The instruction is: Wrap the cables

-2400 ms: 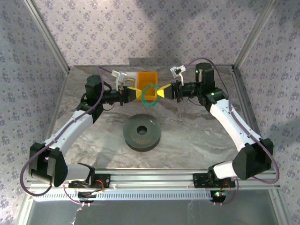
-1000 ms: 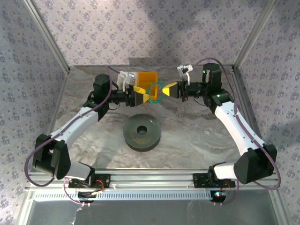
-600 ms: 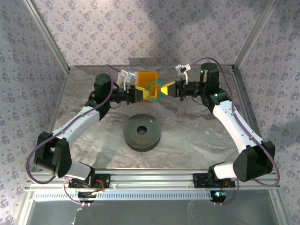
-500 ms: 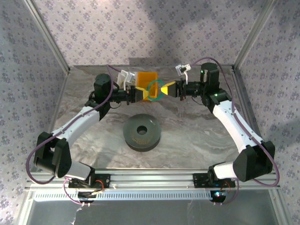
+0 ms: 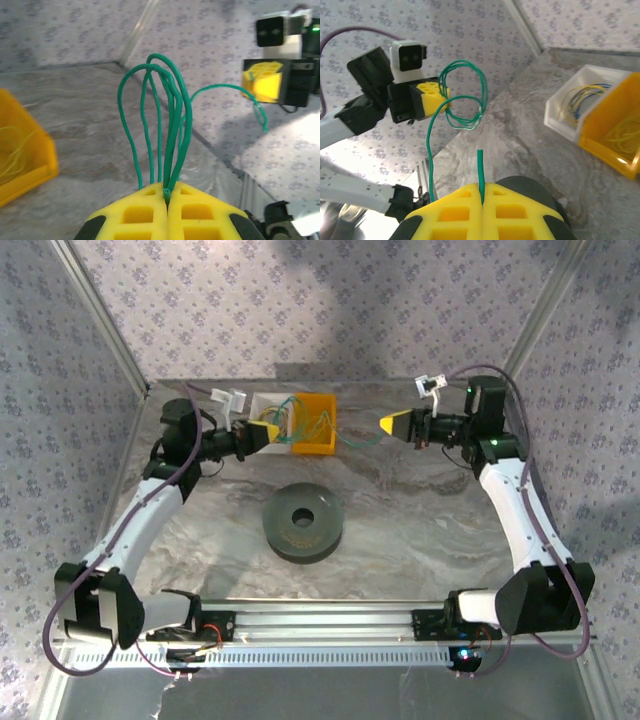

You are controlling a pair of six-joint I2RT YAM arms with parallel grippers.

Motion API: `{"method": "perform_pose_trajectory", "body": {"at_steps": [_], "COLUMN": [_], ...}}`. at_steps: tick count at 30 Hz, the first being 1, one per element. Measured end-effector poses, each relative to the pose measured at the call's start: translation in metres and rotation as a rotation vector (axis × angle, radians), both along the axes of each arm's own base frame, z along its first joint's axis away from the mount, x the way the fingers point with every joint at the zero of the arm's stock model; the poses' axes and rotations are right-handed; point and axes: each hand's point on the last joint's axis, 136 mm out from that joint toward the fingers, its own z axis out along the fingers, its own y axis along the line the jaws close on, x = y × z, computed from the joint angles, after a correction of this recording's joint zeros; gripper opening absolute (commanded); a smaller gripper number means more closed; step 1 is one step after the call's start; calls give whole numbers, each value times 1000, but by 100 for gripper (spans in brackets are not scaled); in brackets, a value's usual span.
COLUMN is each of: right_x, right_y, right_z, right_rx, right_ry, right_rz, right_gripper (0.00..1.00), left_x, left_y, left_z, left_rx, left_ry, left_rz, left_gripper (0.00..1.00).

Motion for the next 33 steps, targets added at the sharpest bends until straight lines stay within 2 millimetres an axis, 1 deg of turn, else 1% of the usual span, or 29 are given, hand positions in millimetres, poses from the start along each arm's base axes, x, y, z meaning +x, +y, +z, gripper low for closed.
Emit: {"method": "perform_pose_trajectory", "body": {"at_steps": [5, 8, 11, 15, 19, 21, 24, 28, 31, 32, 33], "right_x": [9, 11, 9, 4, 3, -1, -4, 4, 10, 12, 17], "right_y": [-28, -38, -37, -32, -40, -44, -48, -59, -71, -76, -92], "right_z": [-4, -2, 0, 0, 7, 15, 23, 13, 6, 2, -1], "right_rx": [-29, -35, -35, -51, -94, -108, -121, -165, -178, -178, -176], "right_ry": [16, 16, 14, 18, 8, -10, -29, 11, 50, 61, 73], "right_rz": [-115, -156, -158, -159, -231, -268, -299, -390, -468, -503, -583], "right_gripper": [0, 0, 0, 0, 0, 0, 0, 0, 0, 0, 0], "left_x": [12, 17, 16, 17, 21, 26, 30, 35, 36, 37, 40], "left_y": [20, 26, 27, 28, 37, 40, 42, 44, 49, 52, 63], "left_z": [-21, -31, -40, -42, -49, -45, -32, -17, -16, -15, -17], "left_rx": [137, 197, 216, 222, 269, 289, 298, 321, 336, 345, 368], "left_ry": [67, 97, 128, 136, 168, 173, 152, 117, 113, 110, 111], "left_rz": [116, 148, 147, 156, 210, 234, 260, 308, 342, 361, 414], "left_gripper": [0, 0, 0, 0, 0, 0, 0, 0, 0, 0, 0]}}
